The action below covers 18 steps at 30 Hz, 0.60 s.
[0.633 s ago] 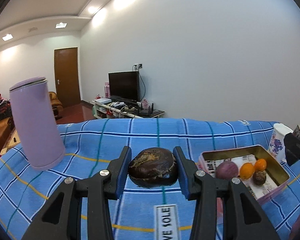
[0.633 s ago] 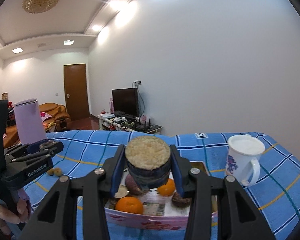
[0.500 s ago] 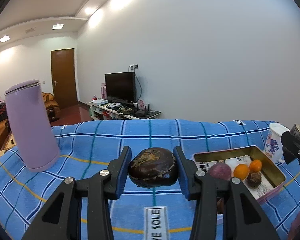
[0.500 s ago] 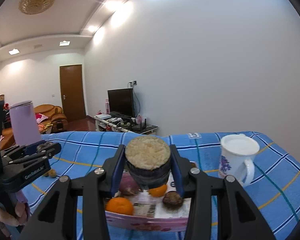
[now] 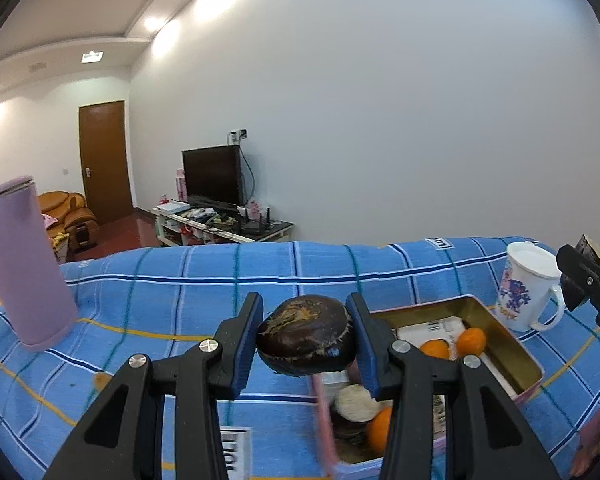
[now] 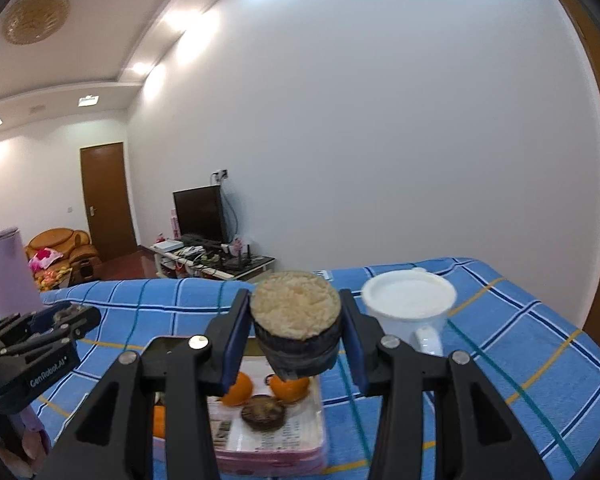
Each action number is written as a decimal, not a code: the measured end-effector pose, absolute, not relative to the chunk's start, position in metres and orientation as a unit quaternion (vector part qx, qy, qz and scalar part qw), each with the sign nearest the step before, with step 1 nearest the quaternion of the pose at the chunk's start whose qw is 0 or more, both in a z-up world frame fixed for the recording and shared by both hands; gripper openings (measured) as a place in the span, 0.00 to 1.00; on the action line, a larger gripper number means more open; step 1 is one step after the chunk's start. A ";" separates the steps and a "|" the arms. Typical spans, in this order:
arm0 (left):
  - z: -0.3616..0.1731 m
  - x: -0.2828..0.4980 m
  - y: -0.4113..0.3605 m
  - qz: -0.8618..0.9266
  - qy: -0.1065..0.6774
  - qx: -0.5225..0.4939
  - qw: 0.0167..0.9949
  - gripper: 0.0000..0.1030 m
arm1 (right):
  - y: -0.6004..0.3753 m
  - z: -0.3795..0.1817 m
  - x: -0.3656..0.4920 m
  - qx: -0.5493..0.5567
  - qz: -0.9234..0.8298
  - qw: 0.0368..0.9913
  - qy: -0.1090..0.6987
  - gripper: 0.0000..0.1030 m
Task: Organize fruits
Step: 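Carry the tuber piece and dark brown fruit over the tin with both tools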
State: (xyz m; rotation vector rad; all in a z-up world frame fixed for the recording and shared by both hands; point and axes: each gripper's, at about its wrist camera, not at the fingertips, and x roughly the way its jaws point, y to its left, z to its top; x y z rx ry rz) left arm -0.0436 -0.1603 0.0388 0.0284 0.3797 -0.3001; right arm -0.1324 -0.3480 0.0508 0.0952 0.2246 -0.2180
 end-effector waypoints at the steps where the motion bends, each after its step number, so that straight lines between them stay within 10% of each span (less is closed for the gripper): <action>1: 0.038 -0.043 -0.165 -0.152 0.190 0.013 0.970 0.44 | -0.352 0.051 -0.133 0.051 -0.112 0.986 0.112 0.44; 18: 0.026 -0.032 -0.235 -0.185 0.217 0.031 0.958 0.44 | -0.374 0.041 -0.107 0.051 -0.149 0.977 0.147 0.44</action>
